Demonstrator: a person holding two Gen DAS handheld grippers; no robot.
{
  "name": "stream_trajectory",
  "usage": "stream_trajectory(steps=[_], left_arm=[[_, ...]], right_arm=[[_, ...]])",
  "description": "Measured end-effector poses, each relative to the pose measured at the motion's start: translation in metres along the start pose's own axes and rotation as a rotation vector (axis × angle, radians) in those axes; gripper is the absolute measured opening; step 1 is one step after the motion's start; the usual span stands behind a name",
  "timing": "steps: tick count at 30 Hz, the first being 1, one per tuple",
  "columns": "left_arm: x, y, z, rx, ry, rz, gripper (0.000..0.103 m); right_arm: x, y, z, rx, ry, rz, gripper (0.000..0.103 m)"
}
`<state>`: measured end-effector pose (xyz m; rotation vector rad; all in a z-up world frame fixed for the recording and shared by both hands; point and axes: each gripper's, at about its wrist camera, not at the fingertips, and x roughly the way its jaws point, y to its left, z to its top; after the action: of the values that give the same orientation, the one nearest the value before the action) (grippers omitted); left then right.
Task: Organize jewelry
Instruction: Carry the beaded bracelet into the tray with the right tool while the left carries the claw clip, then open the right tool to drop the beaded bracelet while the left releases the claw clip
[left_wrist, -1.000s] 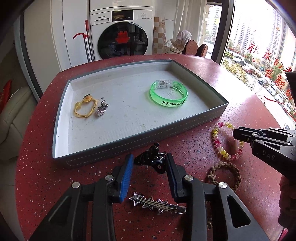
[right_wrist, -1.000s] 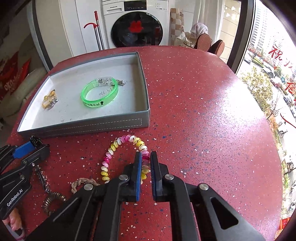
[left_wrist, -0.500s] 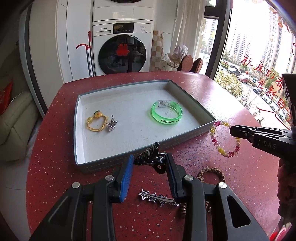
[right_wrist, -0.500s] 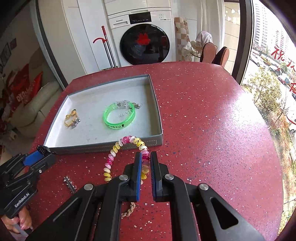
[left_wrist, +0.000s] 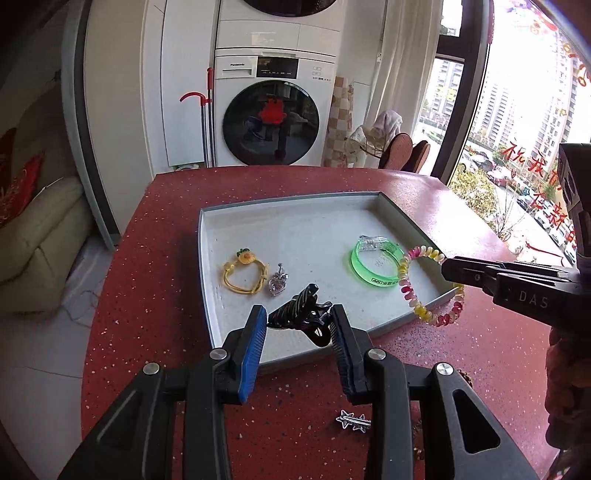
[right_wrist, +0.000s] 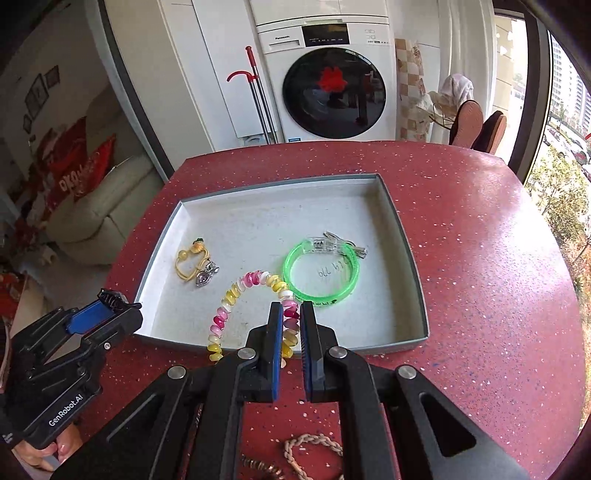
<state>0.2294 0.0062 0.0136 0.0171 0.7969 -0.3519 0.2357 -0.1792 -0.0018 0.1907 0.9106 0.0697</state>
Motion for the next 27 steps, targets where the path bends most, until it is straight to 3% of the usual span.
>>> stream_trajectory(steps=[15,27], left_arm=[[0.072,-0.005,0.017,0.044,0.136,-0.041,0.053],[0.109,-0.013,0.027,0.066,0.176,0.012,0.053]], right_arm=[[0.075,-0.013,0.003,0.091,0.159,0.041,0.01],[0.08,-0.038,0.02,0.093,0.098,-0.078,0.01]])
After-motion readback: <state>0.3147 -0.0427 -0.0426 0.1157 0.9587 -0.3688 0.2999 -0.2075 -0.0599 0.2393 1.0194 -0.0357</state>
